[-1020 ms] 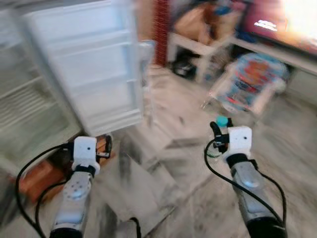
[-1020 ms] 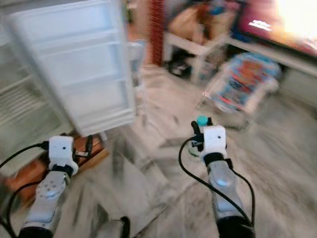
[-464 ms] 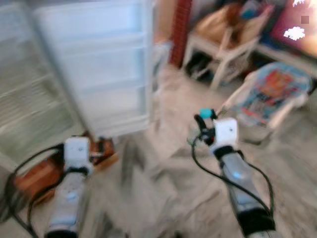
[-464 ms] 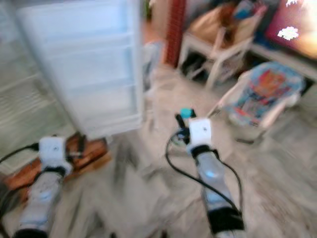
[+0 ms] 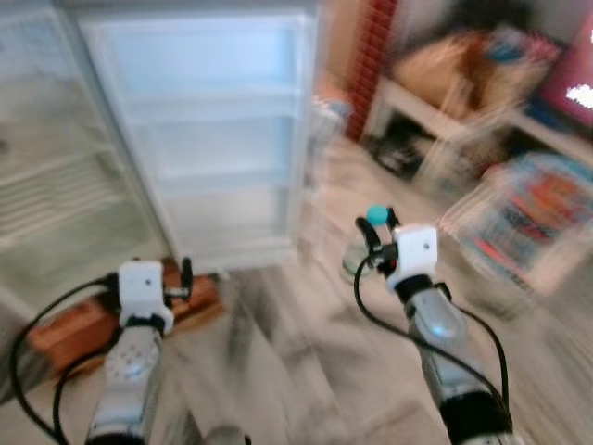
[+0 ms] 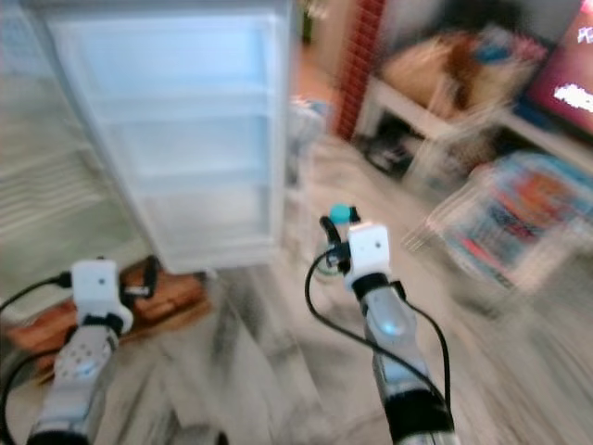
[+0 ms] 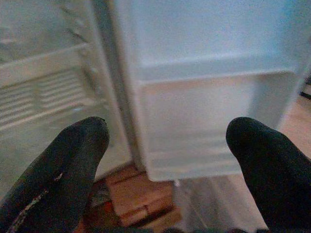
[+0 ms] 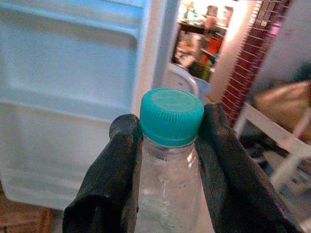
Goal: Restocking fridge
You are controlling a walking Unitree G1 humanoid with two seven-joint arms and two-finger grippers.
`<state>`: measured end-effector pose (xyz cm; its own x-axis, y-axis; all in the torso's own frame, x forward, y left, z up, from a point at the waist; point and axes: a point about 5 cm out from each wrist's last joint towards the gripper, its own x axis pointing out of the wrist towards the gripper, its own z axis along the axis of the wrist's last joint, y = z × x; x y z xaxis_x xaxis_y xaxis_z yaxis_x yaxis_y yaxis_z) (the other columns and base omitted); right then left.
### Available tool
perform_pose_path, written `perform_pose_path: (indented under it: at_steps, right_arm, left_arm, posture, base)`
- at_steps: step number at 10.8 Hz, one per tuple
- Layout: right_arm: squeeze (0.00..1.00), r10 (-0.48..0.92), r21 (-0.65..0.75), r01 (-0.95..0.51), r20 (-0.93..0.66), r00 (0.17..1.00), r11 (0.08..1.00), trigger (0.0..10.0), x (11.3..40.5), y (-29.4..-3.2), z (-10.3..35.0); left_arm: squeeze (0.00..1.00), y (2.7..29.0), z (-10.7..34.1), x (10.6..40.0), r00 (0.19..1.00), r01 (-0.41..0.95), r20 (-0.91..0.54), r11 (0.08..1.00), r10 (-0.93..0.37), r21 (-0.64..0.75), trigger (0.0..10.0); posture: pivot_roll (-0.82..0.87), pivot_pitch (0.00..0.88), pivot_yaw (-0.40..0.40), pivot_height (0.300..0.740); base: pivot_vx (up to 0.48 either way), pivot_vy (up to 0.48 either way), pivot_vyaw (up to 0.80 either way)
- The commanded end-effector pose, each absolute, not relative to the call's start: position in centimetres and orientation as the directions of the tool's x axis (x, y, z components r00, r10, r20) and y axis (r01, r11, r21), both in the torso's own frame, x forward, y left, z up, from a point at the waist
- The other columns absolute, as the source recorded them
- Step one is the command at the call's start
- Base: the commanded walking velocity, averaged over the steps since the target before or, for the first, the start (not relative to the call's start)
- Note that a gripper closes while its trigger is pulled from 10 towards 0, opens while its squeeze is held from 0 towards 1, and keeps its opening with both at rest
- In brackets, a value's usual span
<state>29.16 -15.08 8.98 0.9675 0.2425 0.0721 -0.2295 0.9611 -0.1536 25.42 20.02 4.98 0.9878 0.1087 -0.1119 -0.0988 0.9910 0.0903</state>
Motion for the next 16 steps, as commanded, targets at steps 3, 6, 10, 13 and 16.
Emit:
perform_pose_path:
  at_steps: [3,6,10,13,16]
  right_arm:
    - [0.0,0.225,-0.165,-0.208,0.093,0.97,0.964,10.0,29.21,-15.84,9.33]
    - [0.0,0.224,-0.157,-0.207,0.097,0.97,0.966,10.0,29.34,-15.64,9.31]
    - [0.0,0.172,-0.149,-0.155,0.109,0.979,0.977,10.0,29.74,-16.37,9.71]
    - [0.0,0.166,-0.142,-0.152,0.092,0.982,0.978,10.0,29.29,-16.31,9.08]
    - [0.0,0.201,-0.123,-0.191,0.071,0.977,0.974,10.0,29.19,-16.05,8.88]
  left_arm:
    - [0.0,19.43,4.77,25.34,0.987,-0.092,-0.124,0.993,0.101,0.072,10.0]
    - [0.0,19.68,4.81,25.47,0.986,-0.095,-0.127,0.992,0.105,0.08,10.0]
    - [0.0,20.11,4.93,25.88,0.988,-0.083,-0.124,0.992,0.095,0.095,10.0]
    - [0.0,20.07,4.71,26.02,0.988,-0.071,-0.131,0.993,0.083,0.097,10.0]
    - [0.0,20.12,4.44,25.91,0.988,-0.062,-0.135,0.994,0.074,0.086,10.0]
  posture:
    - [0.1,0.024,-0.051,0.74]
    - [0.11,0.023,-0.046,0.74]
    - [0.11,0.037,-0.037,0.74]
    - [0.11,0.039,-0.037,0.74]
    - [0.11,0.045,-0.042,0.74]
  base:
    - [0.29,0.0,0.8]
    - [0.279,0.0,0.8]
    - [0.335,0.0,0.0]
    - [0.34,0.0,0.0]
    - [0.086,0.0,0.0]
